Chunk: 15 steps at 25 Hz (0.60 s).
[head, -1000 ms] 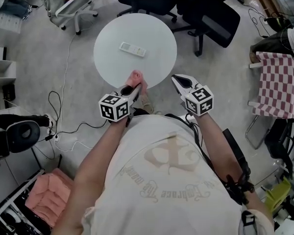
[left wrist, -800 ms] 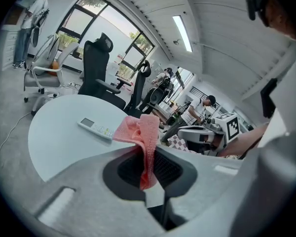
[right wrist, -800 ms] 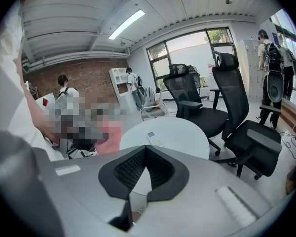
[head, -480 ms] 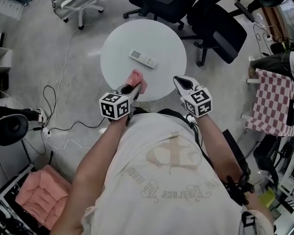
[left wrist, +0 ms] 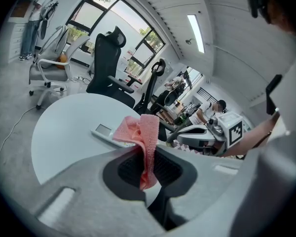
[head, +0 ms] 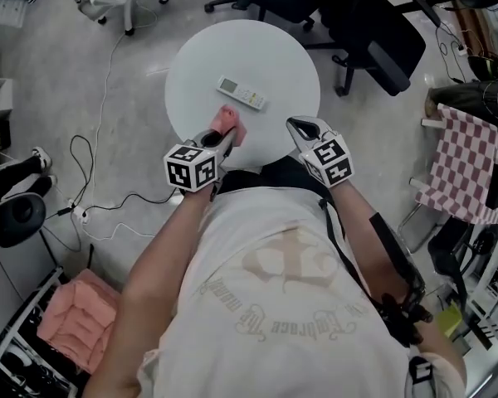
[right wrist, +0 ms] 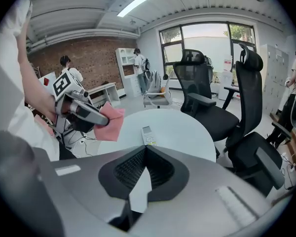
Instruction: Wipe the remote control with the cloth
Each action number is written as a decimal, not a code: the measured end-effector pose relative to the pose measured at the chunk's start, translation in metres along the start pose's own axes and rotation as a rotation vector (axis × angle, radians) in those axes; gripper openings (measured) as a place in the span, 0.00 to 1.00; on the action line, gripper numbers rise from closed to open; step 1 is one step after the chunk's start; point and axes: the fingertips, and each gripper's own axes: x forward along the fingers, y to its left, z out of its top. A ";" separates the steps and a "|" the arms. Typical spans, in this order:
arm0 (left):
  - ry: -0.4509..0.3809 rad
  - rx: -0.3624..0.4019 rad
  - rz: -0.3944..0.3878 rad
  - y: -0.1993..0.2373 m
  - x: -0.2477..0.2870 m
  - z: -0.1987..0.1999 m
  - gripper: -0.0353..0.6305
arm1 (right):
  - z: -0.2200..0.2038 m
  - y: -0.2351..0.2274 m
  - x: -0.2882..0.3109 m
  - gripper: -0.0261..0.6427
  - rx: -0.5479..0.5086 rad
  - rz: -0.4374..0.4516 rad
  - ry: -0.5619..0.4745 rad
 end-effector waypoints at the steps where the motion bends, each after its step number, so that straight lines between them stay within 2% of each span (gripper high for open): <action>1: 0.005 0.002 0.001 0.000 0.004 0.002 0.09 | -0.002 -0.003 0.003 0.05 -0.005 0.004 0.010; 11: 0.071 -0.026 0.055 0.010 0.032 0.012 0.09 | -0.015 -0.021 0.043 0.05 -0.042 0.082 0.094; 15: 0.093 -0.040 0.075 0.018 0.047 0.015 0.09 | -0.021 -0.021 0.060 0.05 -0.089 0.121 0.134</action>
